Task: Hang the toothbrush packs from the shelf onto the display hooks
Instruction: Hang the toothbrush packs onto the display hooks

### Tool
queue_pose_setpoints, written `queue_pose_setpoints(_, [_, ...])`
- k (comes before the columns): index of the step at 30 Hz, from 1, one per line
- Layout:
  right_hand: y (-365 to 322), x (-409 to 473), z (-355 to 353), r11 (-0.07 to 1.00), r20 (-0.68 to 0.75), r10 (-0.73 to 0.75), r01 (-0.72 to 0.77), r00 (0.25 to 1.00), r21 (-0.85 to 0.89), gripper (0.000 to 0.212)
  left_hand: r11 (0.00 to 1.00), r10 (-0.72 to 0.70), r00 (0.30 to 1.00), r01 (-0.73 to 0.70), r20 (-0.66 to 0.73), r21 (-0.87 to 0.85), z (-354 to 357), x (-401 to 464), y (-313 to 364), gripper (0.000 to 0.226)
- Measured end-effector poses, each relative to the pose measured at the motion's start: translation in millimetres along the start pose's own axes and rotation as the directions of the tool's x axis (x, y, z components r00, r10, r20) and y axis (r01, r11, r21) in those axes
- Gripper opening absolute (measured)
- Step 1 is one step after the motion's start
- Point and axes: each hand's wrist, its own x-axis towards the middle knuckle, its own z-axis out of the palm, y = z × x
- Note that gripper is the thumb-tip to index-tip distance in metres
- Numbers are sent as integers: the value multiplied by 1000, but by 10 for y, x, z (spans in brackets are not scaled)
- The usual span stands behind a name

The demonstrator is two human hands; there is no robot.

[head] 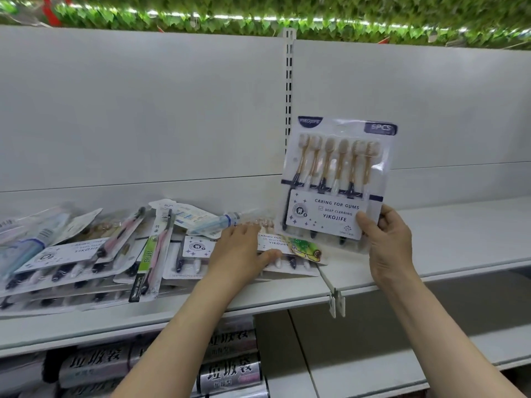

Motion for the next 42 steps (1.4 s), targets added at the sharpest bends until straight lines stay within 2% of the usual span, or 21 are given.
queue_pose_setpoints(5, [50, 4, -43, 999, -65, -24, 21, 998, -50, 18, 999, -27, 999, 25, -48, -29, -54, -56, 36, 80])
queue_pose_setpoints(8, [62, 10, -55, 1000, -99, -14, 11, 995, -28, 18, 999, -39, 999, 39, 10, 13, -62, -68, 24, 87])
queue_pose_setpoints(14, [54, -25, -44, 1000, -62, -6, 5, 998, -10, 21, 996, -68, 997, 70, 40, -52, -157, -13, 0, 88])
queue_pose_setpoints(19, [14, -56, -28, 1000, -53, -9, 10, 999, 28, 21, 995, -36, 997, 43, 75, -94, -382, 74, -146, 96])
queue_pose_setpoints(21, [4, -61, -5, 999, -51, -10, 12, 999, 44, 22, 993, -32, 996, 41, 82, -114, -536, 119, -225, 90])
queue_pose_setpoints(25, [19, -106, 110, 999, -24, -4, 5, 1000, 39, 23, 991, -15, 998, 23, 57, -131, -818, 185, -384, 62])
queue_pose_setpoints(31, [79, -216, 272, 999, 31, 13, -14, 999, 46, 20, 994, 48, 990, -34, 130, -108, -639, -57, -408, 65])
queue_pose_setpoints(34, [82, -249, 310, 998, 36, 13, -15, 999, 58, 21, 993, 58, 998, -58, -2, -99, -546, -256, -407, 73])
queue_pose_setpoints(36, [74, -252, 311, 998, 35, 10, -12, 999, 59, 21, 993, -39, 984, 19, -175, -116, -533, -442, -401, 78])
queue_pose_setpoints(38, [72, -257, 322, 998, 31, 8, -10, 999, 56, 20, 991, -136, 945, 131, -296, -37, -535, -603, -374, 78])
queue_pose_setpoints(40, [80, -275, 354, 998, 26, 7, -9, 1000, 68, 19, 971, -189, 939, 221, -288, 86, -505, -654, -333, 80])
queue_pose_setpoints(42, [89, -302, 396, 997, 29, 14, -16, 999, 80, 20, 961, -209, 950, 244, -232, 130, -459, -645, -279, 84])
